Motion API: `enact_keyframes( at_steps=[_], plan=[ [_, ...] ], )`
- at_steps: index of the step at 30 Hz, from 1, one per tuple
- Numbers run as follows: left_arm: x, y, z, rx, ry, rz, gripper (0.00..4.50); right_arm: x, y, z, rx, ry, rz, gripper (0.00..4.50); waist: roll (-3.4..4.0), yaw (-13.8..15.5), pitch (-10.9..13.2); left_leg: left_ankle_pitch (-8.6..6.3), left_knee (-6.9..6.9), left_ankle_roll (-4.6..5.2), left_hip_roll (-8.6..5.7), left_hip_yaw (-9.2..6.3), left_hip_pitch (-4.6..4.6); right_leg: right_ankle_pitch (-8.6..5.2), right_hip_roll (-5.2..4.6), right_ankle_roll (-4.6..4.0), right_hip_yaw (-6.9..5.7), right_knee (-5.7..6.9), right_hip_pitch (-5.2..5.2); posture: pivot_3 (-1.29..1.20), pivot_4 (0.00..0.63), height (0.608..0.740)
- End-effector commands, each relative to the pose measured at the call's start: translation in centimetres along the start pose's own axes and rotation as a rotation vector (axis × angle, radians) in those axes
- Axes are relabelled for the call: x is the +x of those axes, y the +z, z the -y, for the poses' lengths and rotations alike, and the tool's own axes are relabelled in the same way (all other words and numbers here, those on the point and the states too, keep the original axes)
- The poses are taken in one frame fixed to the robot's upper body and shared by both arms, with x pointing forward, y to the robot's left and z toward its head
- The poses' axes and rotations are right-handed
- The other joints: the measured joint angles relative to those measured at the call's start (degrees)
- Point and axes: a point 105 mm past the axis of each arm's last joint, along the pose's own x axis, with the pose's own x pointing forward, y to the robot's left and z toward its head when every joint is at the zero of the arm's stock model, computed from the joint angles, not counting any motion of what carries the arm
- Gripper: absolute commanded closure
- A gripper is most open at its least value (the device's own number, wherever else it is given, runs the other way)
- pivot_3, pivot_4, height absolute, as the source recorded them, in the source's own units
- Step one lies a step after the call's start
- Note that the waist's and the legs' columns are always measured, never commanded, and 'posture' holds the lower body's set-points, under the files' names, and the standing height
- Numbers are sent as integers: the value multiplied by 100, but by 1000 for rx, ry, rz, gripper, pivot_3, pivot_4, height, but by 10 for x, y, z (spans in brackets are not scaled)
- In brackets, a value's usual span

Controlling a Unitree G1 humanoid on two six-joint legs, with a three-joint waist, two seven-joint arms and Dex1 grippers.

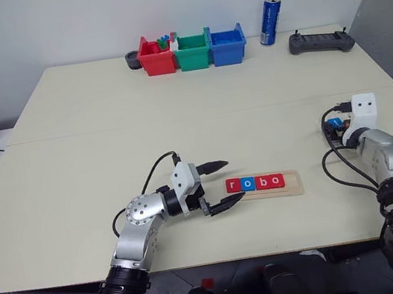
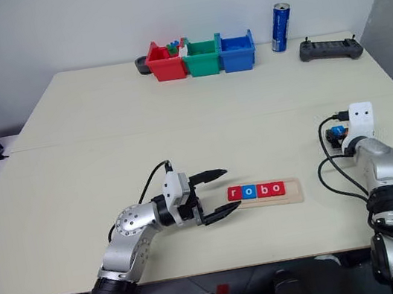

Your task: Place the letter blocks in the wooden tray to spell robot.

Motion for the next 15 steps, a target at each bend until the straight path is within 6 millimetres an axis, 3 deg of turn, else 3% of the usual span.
enact_keyframes(
  at_steps=[1, 3, 15],
  plan=[
    [-1, 13, -3, 37, 5, 35, 0, -3, 6, 0, -19, -10, 28, 2398, 0, 3, 0, 0, 0, 0, 0, 0, 0, 0, 0, 0, 0, 0, 0, 0, 150, 740],
    [0, 14, -3, 38, 4, 41, 0, -3, 6, 0, -19, -8, 28, 3052, 0, 4, 0, 0, 0, 0, 0, 0, 0, 0, 0, 0, 0, 0, 0, 0, 150, 740],
    [4, 18, -6, 35, 6, 59, 0, -5, 5, -2, -39, -12, 21, 3052, 0, 4, 0, 0, 0, 0, 0, 0, 0, 0, 0, 0, 0, 0, 0, 0, 150, 740]
  ],
)
